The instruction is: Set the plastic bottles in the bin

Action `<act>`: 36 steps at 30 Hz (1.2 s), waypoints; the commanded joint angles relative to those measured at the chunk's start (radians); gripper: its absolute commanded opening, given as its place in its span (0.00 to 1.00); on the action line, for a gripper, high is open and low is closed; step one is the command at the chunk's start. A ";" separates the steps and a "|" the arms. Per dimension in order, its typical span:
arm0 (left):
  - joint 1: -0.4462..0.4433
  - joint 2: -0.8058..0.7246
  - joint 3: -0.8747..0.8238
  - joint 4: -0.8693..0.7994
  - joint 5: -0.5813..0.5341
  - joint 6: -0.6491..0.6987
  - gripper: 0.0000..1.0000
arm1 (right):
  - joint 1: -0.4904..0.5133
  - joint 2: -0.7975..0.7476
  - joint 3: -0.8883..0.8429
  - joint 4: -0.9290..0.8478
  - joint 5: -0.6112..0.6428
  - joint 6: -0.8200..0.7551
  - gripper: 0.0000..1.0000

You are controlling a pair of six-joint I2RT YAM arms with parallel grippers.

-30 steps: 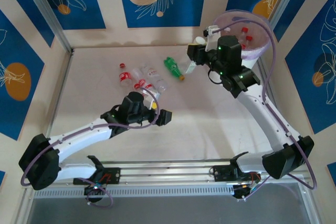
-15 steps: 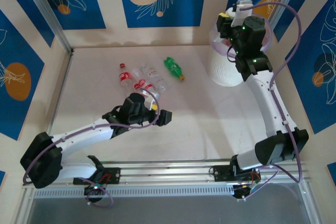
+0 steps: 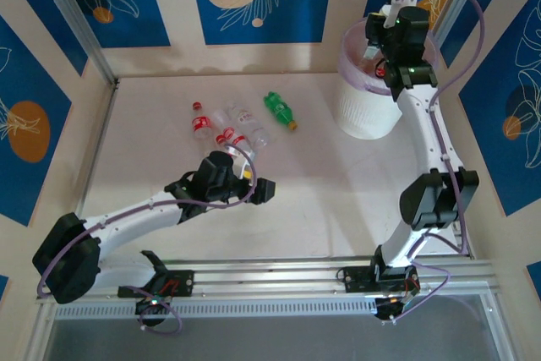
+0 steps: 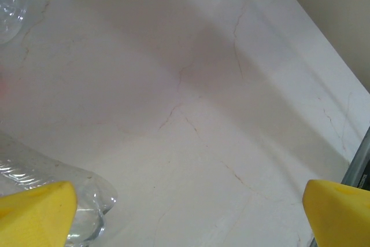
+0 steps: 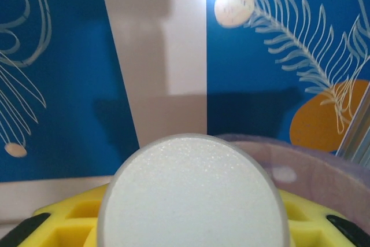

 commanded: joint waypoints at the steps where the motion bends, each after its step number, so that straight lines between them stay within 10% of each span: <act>1: 0.007 -0.012 0.007 -0.025 -0.018 -0.010 1.00 | -0.008 0.040 0.059 -0.053 0.026 -0.013 0.14; 28: 0.011 0.055 0.041 -0.063 -0.005 -0.002 1.00 | -0.070 0.377 0.303 -0.470 -0.112 0.115 0.25; 36: 0.011 0.055 0.036 -0.065 -0.007 -0.004 1.00 | -0.075 0.406 0.307 -0.481 -0.122 0.127 0.44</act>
